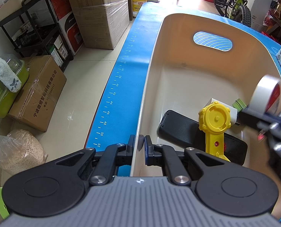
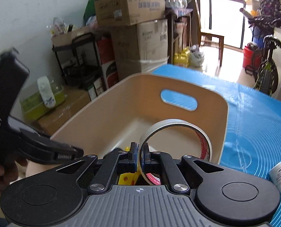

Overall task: Organize rigid objects
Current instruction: 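Carry the tape roll into the basket and release it, then move the right gripper to the white medicine bottle and grasp it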

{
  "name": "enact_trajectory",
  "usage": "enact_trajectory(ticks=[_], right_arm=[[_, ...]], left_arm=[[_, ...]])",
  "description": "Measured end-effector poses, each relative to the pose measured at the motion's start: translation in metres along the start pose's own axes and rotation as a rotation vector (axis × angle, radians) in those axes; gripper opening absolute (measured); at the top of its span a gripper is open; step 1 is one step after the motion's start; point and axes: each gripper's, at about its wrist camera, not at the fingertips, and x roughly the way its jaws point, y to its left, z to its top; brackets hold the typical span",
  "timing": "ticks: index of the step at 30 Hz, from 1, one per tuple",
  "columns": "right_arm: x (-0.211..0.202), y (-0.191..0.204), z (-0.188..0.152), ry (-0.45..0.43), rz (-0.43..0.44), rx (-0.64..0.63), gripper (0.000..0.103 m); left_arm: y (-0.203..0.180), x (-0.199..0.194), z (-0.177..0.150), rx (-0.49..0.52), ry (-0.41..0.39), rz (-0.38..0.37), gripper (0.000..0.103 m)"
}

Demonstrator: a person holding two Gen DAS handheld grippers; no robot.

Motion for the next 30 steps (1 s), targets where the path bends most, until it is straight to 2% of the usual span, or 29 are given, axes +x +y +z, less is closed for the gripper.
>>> enact_trajectory(ticks=[7,8,9,11,13,19,25,30], right_arm=[[0.02,0.005,-0.01,0.122,-0.002,-0.009,0.018],[0.019,0.005,-0.009,0.113,-0.004,-0.01,0.022],[0.017,0.004,-0.009,0.107,-0.011,-0.008,0.037],[0.012,0.002,-0.009,0.095,0.006,0.006,0.052],[0.006,0.001,-0.006,0.079,0.019,0.004,0.054],[-0.032,-0.015,0.008,-0.012,0.016,0.034,0.071],[-0.067,-0.048,0.015,-0.095,-0.072,0.063,0.077],[-0.078,-0.088,0.009,-0.122,-0.171,0.054,0.082]], left_arm=[[-0.001,0.0,0.001,0.003,-0.001,0.006,0.011],[-0.001,0.0,0.001,0.003,0.0,0.007,0.011],[-0.001,0.0,0.001,0.002,0.0,0.007,0.011],[-0.001,0.0,0.001,0.003,0.0,0.008,0.011],[0.0,0.0,0.001,0.002,0.0,0.007,0.011],[-0.001,0.0,0.001,0.002,0.0,0.006,0.011],[-0.001,0.0,0.001,0.003,0.0,0.008,0.011],[-0.001,0.0,0.001,0.001,0.001,0.007,0.011]])
